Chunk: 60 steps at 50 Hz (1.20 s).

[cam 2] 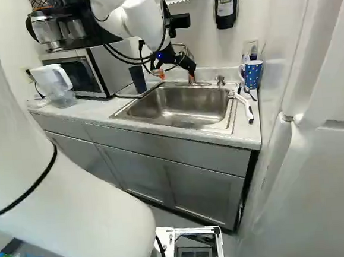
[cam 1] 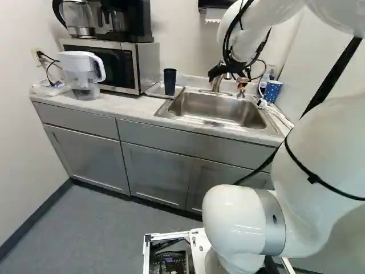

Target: Rinse the cup and place it in the tray

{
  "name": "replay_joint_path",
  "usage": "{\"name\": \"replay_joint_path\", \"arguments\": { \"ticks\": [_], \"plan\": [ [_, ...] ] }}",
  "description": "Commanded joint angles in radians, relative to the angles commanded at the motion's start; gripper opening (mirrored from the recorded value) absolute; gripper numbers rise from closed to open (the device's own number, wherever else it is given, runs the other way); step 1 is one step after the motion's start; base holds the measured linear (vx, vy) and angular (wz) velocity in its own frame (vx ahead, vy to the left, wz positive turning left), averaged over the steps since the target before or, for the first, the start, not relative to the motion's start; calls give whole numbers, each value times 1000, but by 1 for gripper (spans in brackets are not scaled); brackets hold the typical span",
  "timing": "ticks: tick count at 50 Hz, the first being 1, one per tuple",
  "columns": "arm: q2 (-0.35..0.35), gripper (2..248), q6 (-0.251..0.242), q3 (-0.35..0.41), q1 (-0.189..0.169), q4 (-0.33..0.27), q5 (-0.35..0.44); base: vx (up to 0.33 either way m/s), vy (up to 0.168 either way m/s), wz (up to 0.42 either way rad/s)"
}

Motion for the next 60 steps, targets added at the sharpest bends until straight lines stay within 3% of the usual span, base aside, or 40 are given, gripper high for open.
{"name": "replay_joint_path", "arguments": {
  "ticks": [60],
  "plan": [
    [0,247,0,0,0,0,0,-19,4,4]
  ]
}}
